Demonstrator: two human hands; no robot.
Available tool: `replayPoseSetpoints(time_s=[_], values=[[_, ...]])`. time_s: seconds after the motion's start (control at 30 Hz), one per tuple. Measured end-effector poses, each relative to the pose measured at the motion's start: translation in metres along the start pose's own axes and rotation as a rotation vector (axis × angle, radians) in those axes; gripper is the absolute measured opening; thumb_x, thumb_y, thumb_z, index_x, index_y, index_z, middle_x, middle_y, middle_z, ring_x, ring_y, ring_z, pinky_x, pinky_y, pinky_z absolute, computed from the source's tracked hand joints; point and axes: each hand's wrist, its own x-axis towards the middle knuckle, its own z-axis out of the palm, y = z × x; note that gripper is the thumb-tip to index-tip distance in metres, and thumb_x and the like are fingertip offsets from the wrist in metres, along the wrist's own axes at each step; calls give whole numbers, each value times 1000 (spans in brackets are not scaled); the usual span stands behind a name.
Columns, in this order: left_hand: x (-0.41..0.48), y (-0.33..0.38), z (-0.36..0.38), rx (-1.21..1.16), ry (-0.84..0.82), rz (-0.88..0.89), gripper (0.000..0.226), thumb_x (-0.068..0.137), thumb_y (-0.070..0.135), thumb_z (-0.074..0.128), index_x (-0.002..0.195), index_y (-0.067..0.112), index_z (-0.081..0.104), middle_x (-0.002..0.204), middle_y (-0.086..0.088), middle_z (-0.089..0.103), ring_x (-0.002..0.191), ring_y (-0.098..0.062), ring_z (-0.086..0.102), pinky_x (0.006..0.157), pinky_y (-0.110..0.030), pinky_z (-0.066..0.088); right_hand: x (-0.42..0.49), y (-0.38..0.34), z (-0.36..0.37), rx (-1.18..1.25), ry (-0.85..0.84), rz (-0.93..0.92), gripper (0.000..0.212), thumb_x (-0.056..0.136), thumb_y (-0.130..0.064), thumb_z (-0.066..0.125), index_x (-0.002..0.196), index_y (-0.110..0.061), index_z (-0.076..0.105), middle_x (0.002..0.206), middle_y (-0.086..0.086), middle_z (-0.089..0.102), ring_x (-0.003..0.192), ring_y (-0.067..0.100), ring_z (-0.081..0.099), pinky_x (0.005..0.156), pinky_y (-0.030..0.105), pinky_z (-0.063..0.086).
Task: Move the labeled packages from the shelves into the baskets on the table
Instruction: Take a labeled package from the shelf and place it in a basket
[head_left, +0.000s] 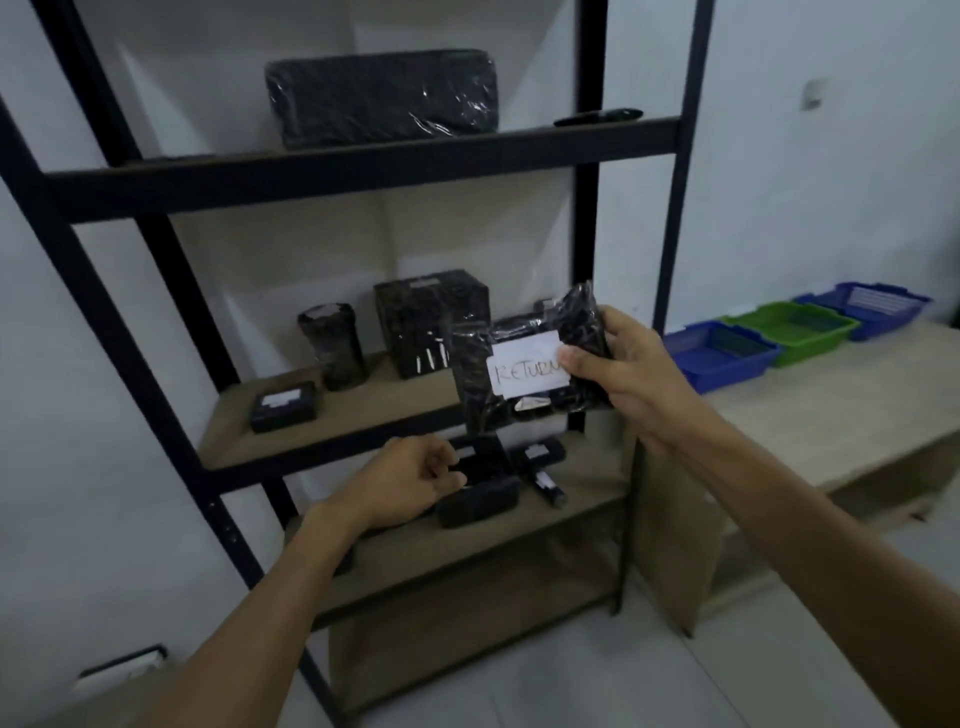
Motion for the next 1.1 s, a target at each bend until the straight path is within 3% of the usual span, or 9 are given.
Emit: replayPoseSetpoints(time_s=[0.13,0.23,0.33,0.43,0.53,0.77,0.97,1.1], values=[[-13,30,35,-22,25,49,12,88,36,66,95,30,59,89,13,61,81,0,58,70,-16,46,-58,13,-32,30,73,93,26,86,1,62,107,-16,60,94,1,72,84,11,70,70,25,56],[-18,43,59,-66,6,100,11,86,38,67,92,35,59,90,13,62,84,-2,61,78,-23,52,-99,14,-49,83,142,151,27,87,2,60,103,-18,61,85,-3,75,77,11,71,63,23,57],[-23,58,85,-108,-19,143,9,86,39,68,86,39,59,88,16,65,83,0,62,76,-23,52,-134,15,-66,113,197,179,25,88,9,54,106,-8,59,82,2,73,68,9,70,61,22,58],[-28,79,112,-121,-35,139,10,86,36,69,92,29,66,89,13,67,84,1,62,79,-25,53,-165,16,-87,114,244,234,32,89,9,54,119,-2,54,94,13,69,71,12,70,64,25,59],[-22,102,134,-122,-85,138,20,85,37,69,98,22,69,93,7,69,86,-4,64,84,-31,54,-188,19,-116,96,291,273,32,89,5,56,120,-3,55,99,15,69,76,18,70,69,29,60],[17,170,186,-141,-107,150,21,87,38,67,101,23,67,97,6,68,89,-6,64,83,-30,55,-207,33,-210,120,344,293,32,89,3,57,121,-3,54,103,19,69,81,23,70,73,36,60],[75,242,249,-150,-127,121,15,89,31,66,98,20,68,93,5,69,86,-6,65,71,-18,48,-201,61,-324,103,354,331,32,90,2,58,121,-5,55,99,10,70,83,20,70,71,34,59],[111,282,289,-201,-132,80,13,89,29,66,99,20,67,92,7,68,86,-5,63,72,-18,48,-183,76,-393,75,327,371,33,90,-1,59,122,-6,55,101,10,71,85,20,71,69,33,58]])
